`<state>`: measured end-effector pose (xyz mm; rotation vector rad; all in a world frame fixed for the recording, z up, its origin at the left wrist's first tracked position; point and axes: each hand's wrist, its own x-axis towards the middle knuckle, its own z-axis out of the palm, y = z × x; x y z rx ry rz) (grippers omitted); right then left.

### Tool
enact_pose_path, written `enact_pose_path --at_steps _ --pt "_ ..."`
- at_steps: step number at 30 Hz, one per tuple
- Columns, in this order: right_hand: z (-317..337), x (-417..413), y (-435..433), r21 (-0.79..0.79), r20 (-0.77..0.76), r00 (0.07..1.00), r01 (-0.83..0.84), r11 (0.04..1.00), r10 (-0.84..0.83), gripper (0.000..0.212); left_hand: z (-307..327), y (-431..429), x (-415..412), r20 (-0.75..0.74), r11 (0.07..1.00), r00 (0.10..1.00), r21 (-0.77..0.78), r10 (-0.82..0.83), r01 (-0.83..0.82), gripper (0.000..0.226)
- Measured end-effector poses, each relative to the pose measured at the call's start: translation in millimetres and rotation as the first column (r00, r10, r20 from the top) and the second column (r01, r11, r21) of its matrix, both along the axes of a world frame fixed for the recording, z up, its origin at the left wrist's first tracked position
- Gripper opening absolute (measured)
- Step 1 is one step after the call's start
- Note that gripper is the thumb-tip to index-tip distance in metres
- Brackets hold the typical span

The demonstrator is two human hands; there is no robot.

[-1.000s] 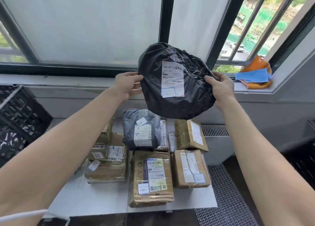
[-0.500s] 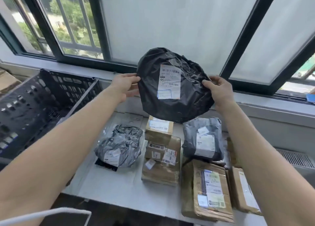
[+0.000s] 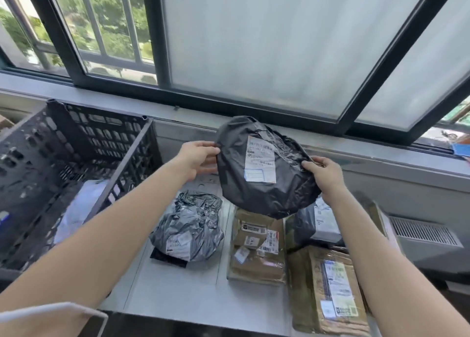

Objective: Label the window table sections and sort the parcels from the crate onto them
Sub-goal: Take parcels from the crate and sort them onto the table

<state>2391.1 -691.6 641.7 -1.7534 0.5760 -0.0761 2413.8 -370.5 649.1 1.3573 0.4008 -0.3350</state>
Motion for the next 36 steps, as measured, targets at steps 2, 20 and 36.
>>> enact_pose_path --at_steps 2,20,36 --pt "-16 -5 -8 -0.059 -0.059 0.998 -0.017 0.998 0.014 0.028 -18 -11 -6 -0.054 1.0 0.998 0.001 -0.02 0.02 0.023" --pt "-73 -11 -15 -0.258 -0.188 0.979 -0.127 0.958 0.08 0.04 -68 -38 -19 -0.171 0.997 0.985 0.078 -0.011 0.025 0.031" --pt "-53 -7 -23 -0.158 -0.185 0.975 -0.152 0.976 0.122 0.048 -59 -37 -11 -0.198 0.991 0.978 0.101 -0.068 0.089 0.034"
